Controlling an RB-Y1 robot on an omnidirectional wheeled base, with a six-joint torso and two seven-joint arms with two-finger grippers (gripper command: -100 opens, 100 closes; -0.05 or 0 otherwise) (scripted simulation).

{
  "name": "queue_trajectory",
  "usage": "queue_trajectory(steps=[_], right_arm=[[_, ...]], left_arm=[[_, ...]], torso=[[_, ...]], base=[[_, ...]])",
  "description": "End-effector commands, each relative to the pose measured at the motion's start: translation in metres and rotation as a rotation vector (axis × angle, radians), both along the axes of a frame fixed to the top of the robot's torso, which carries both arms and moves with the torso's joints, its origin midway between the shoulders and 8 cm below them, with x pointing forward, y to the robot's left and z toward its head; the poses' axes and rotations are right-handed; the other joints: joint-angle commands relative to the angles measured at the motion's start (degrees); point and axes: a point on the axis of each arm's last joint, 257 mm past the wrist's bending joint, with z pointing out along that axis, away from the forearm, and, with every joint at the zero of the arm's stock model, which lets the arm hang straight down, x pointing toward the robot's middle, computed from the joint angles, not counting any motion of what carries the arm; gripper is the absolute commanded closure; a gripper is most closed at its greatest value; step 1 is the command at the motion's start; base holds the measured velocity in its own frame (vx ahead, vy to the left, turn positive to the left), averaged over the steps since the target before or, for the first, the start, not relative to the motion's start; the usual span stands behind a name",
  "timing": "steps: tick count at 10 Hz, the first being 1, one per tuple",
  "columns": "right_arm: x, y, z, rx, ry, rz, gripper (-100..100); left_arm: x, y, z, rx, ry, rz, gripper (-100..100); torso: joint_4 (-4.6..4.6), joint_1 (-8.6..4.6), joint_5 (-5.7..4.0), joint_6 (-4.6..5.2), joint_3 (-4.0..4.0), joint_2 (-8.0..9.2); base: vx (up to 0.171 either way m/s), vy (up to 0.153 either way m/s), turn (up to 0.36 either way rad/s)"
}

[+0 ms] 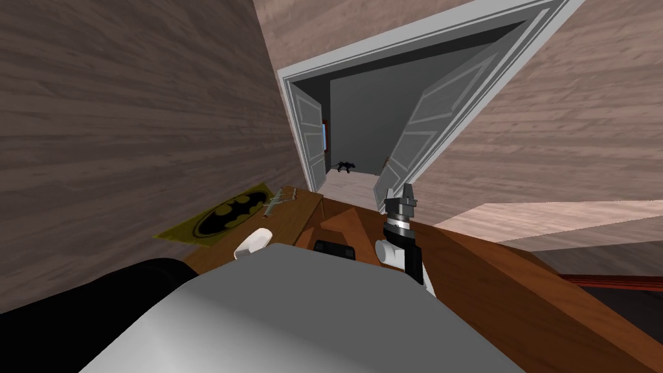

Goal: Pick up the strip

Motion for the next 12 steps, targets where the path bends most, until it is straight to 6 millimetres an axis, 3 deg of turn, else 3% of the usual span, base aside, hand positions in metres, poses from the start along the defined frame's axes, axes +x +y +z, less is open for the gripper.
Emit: queue_trajectory(steps=[1,3,4,8,11,12], right_arm=[[0.000,0.000,0.000,0.000,0.000,0.000,0],[0.000,0.000,0.000,0.000,0.000,0.000,0],[0.000,0.000,0.000,0.000,0.000,0.000,0],[0.000,0.000,0.000,0.000,0.000,0.000,0],[0.000,0.000,0.000,0.000,0.000,0.000,0],[0.000,0.000,0.000,0.000,0.000,0.000,0]], left_arm=[[-0.032,-0.010,-0.010,-0.060,0.058,0.062,-100],[-0.071,-0.022,-0.018,-0.128,0.126,0.138,-100],[-0.071,-0.022,-0.018,-0.128,0.126,0.138,-100],[-0.127,-0.042,-0.023,-0.224,0.224,0.256,-100],[-0.149,-0.051,-0.023,-0.262,0.263,0.307,-100],[-0.144,-0.049,-0.023,-0.254,0.255,0.297,-100]], torso=[[0.00,0.00,0.00,0.00,0.00,0.00],[-0.01,0.08,0.02,-0.01,-0.02,-0.04],[-0.02,0.13,0.03,0.00,-0.06,-0.11],[0.00,0.02,0.00,-0.01,-0.01,-0.01],[0.02,-0.01,0.01,-0.02,0.04,0.08],[0.02,-0.02,0.00,-0.02,0.06,0.11]], base=[[0.091,0.032,-0.127],[0.106,0.054,-0.146],[0.084,0.039,-0.041],[0.077,0.026,-0.092],[0.054,0.030,-0.064],[0.020,0.012,-0.009]])
